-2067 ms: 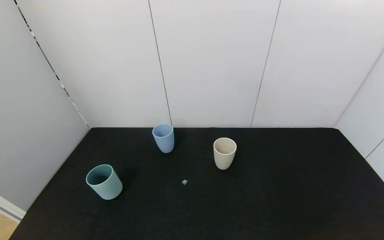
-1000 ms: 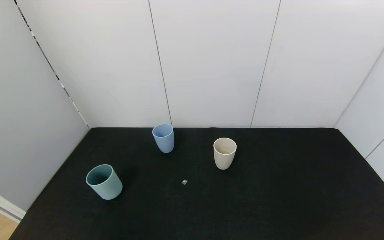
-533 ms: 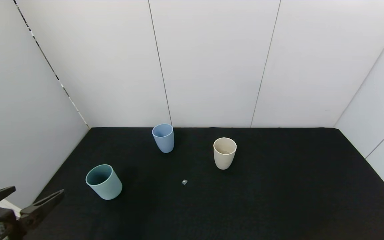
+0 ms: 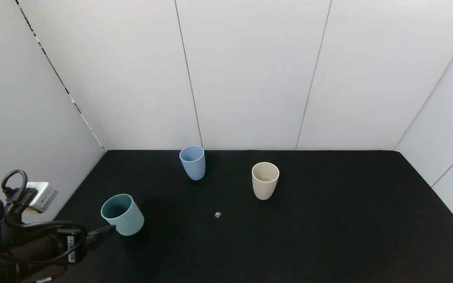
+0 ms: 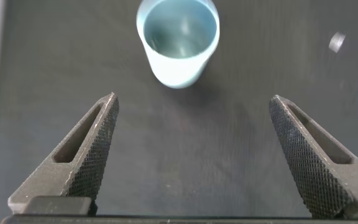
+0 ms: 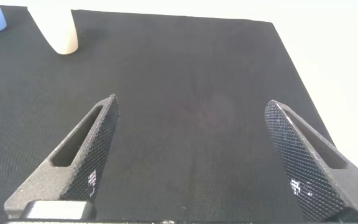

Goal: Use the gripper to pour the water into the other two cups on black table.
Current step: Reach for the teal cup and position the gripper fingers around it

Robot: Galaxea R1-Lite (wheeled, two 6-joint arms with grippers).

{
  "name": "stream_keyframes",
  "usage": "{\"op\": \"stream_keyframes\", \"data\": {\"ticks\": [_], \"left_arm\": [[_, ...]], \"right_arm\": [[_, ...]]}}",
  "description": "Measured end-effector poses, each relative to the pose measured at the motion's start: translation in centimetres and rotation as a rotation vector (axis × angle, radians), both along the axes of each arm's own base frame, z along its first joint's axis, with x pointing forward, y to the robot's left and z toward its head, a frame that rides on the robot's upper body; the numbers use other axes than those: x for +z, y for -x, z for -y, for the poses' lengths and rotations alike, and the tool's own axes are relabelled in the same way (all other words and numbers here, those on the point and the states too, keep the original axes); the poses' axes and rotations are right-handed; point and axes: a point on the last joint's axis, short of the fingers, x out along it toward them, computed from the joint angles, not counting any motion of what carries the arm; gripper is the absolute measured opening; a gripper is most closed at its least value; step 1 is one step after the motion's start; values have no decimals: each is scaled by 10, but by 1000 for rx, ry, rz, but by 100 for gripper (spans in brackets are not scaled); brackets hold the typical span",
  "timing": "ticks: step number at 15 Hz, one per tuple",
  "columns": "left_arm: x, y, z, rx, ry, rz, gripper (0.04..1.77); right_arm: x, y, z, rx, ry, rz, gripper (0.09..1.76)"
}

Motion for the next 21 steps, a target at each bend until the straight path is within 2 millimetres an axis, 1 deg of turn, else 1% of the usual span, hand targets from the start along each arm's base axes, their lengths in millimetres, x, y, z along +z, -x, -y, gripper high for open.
{"op": "stream_keyframes", "data": {"ticks": [2,5,12,16,18,21], "left_arm": [[-13,-5,0,-11,10,-32,172],[-28,-18,-1,-12,10,-22,172],[-68,-50,-3,-25,-18,98,172],[-89,-63,-4,-28,-26,164,172],[-100,-67,-4,-32,-28,140,172],[-104,-74,-5,-30,-27,140,172]], "right_arm": [[0,0,0,1,0,0,171],[0,0,0,1,0,0,171],[0,0,0,0,0,0,171],[0,0,0,1,0,0,171],[0,0,0,0,0,0,171],[0,0,0,0,0,0,171]]}}
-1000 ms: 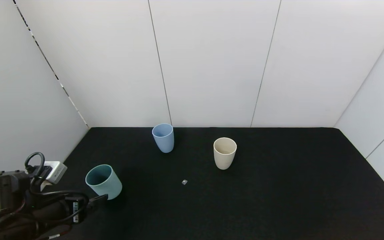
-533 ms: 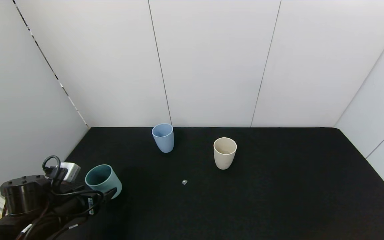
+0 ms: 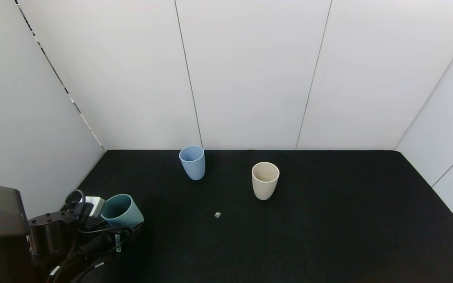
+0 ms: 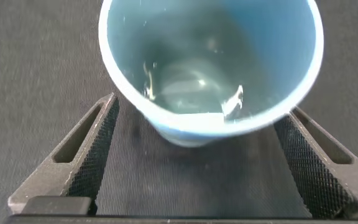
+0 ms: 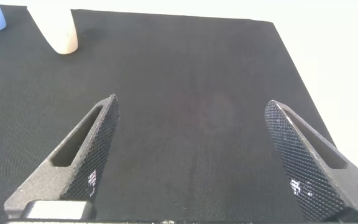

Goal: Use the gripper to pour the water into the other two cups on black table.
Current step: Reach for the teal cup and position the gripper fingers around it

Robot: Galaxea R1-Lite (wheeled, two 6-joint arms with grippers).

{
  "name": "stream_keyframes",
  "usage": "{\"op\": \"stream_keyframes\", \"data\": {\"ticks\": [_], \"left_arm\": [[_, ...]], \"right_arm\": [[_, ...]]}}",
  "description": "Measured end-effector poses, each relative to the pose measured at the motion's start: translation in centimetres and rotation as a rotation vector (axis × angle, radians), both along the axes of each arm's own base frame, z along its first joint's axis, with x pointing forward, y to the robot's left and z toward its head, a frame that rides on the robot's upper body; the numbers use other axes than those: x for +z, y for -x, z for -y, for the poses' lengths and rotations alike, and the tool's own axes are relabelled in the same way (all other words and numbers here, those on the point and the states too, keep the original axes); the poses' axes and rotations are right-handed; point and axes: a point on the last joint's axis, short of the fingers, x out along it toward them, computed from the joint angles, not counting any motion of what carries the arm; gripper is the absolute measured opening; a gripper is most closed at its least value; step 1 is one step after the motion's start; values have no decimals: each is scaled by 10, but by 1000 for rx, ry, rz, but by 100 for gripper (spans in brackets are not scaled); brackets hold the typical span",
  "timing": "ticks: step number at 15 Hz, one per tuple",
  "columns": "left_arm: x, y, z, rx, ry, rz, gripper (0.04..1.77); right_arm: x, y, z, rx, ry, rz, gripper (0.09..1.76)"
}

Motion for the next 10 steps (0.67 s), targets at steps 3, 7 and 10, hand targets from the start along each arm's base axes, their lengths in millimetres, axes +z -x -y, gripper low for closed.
{"op": "stream_keyframes", "data": {"ticks": [3,7,10], "left_arm": [[2,-10,-2,7,-2,35,172],[7,-20,-4,12,-4,79,172],[8,-22,-4,9,-7,90,172]], "right_arm": [[0,0,0,0,0,0,171],[0,0,0,0,0,0,171],[0,0,0,0,0,0,171]]}}
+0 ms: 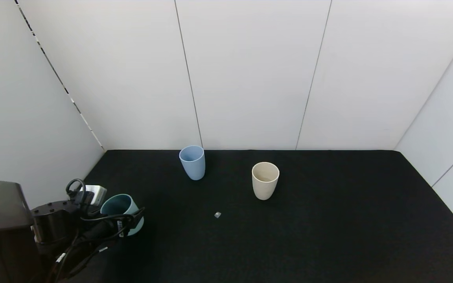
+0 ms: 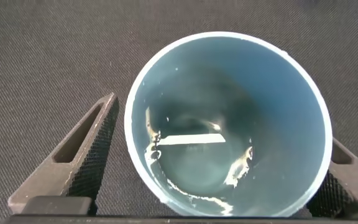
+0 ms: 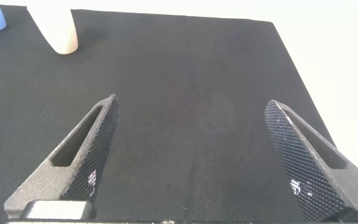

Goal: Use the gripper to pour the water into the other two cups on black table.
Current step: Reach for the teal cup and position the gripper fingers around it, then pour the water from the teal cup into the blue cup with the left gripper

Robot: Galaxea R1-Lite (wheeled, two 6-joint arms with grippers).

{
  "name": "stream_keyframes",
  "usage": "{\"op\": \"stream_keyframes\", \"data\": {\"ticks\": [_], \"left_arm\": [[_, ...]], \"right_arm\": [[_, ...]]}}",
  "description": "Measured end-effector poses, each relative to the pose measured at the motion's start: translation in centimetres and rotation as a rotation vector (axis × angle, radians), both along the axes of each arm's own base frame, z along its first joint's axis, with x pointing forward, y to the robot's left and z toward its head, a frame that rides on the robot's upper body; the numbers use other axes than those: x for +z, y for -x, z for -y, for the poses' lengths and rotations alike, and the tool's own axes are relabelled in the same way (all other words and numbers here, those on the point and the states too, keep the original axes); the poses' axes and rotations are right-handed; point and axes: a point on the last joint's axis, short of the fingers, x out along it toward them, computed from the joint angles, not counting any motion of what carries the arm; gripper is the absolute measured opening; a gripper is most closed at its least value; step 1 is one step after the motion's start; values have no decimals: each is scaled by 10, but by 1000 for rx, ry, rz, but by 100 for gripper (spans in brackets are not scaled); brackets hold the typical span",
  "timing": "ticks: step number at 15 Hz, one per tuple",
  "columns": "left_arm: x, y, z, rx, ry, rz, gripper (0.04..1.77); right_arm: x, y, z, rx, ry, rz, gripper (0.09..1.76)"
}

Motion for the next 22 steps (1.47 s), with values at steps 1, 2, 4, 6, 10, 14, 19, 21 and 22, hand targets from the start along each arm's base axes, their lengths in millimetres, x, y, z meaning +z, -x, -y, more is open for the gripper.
{"op": "stream_keyframes", "data": {"ticks": [1,2,4,6,10,14,19,21,22], "left_arm": [[0,0,0,0,-1,1,172],[0,0,0,-2,-2,2,159],[1,0,1,-3,-2,5,128],[1,0,1,-3,-1,4,122],[3,1,1,-4,-2,10,121],[9,0,2,-37,-12,-4,120],[31,-21,0,-44,-24,-66,120],[48,-35,-2,-56,-60,-55,120],[57,-42,-3,-62,-80,-49,120]], "right_arm": [[0,0,0,0,0,0,171],[0,0,0,0,0,0,171],[0,0,0,0,0,0,171],[0,0,0,0,0,0,171],[0,0,0,0,0,0,171],[0,0,0,1,0,0,171],[0,0,0,1,0,0,171],[0,0,0,1,0,0,171],[0,0,0,0,0,0,171]]}}
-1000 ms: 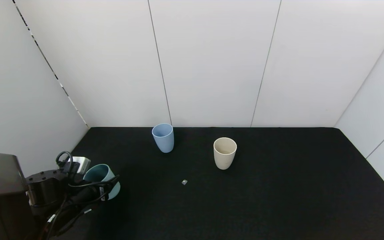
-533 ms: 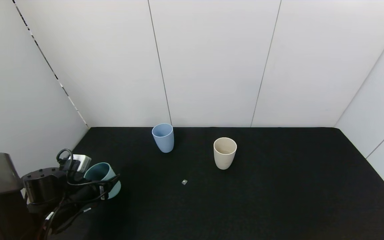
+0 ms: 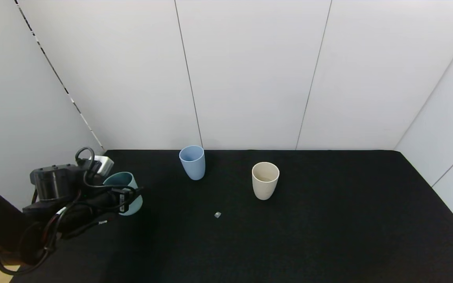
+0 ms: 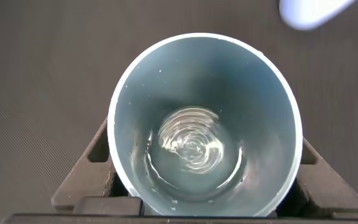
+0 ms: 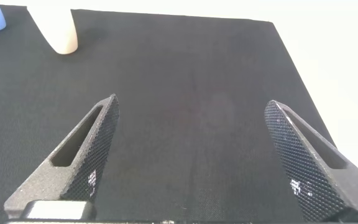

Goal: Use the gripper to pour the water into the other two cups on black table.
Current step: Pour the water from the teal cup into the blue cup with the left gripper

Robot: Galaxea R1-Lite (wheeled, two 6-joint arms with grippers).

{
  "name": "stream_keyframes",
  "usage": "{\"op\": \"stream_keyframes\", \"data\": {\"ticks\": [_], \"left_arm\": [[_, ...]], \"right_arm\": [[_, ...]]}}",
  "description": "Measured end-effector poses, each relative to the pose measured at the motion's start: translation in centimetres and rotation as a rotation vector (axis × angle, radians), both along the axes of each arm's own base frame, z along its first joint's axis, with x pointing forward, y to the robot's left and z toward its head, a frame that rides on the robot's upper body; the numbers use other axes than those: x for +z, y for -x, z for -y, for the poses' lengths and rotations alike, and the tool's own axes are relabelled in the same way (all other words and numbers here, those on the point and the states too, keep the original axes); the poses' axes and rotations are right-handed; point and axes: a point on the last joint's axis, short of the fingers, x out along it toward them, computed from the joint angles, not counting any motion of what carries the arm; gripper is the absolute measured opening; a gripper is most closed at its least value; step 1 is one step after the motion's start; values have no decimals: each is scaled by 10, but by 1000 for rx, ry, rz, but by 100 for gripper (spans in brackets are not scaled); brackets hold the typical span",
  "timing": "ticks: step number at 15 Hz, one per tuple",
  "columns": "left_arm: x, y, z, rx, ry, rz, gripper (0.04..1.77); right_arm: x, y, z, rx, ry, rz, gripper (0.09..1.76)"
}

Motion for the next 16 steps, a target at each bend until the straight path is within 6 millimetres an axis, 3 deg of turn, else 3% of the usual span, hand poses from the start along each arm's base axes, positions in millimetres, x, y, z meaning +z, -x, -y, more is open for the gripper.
{"op": "stream_keyframes", "data": {"ticks": [8,12,16], "left_arm": [[72,-45,-1,-44,-99,-9,120],[95,-60,5,-98,-182,-39,120],[104,-77,17,-140,-280,-67,120]], "right_arm": [[0,0,0,0,0,0,171],[0,0,0,0,0,0,171],[0,0,0,0,0,0,171]]}}
